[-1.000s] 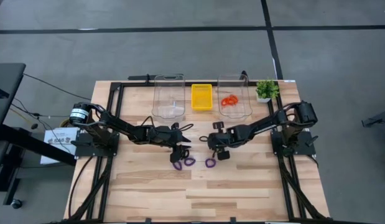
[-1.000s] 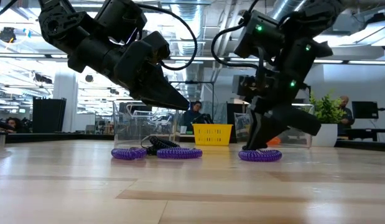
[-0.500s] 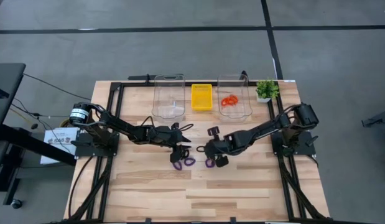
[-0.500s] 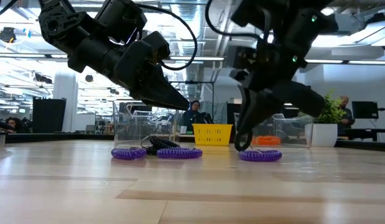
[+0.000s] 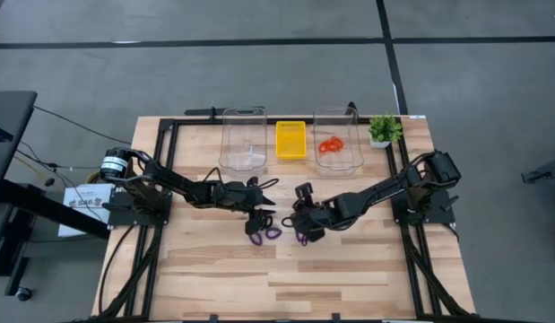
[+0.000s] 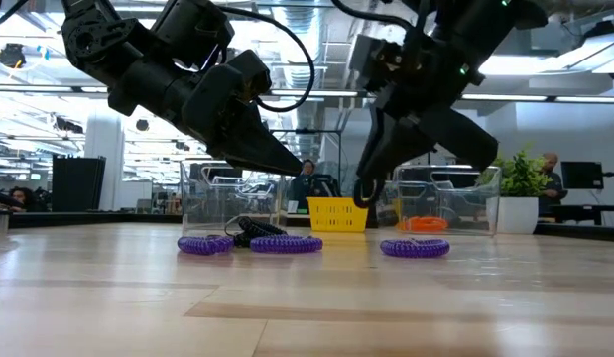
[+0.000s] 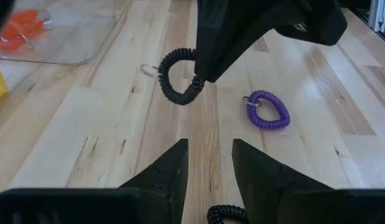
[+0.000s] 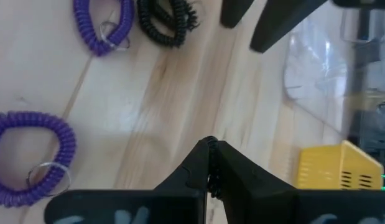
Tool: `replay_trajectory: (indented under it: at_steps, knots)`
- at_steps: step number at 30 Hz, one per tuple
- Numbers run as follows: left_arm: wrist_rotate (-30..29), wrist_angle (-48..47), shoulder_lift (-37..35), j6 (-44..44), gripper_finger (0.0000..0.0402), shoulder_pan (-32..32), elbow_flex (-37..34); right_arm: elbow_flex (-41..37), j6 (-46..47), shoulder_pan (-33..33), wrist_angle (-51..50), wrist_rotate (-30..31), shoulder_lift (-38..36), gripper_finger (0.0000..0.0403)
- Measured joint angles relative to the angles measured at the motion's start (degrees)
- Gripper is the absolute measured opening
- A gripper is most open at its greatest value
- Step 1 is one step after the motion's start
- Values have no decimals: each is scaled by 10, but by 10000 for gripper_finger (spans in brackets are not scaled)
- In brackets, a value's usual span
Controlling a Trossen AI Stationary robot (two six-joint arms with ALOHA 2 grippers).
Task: Sort spring keychains
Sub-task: Put the top black spring keychain into the yellow bin
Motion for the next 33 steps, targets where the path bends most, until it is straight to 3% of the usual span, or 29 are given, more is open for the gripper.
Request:
replay_trajectory:
  at_steps: [33]
  knots:
    - [-9, 1, 0, 0, 122, 0, -8, 10, -41, 7, 65, -3, -1, 14]
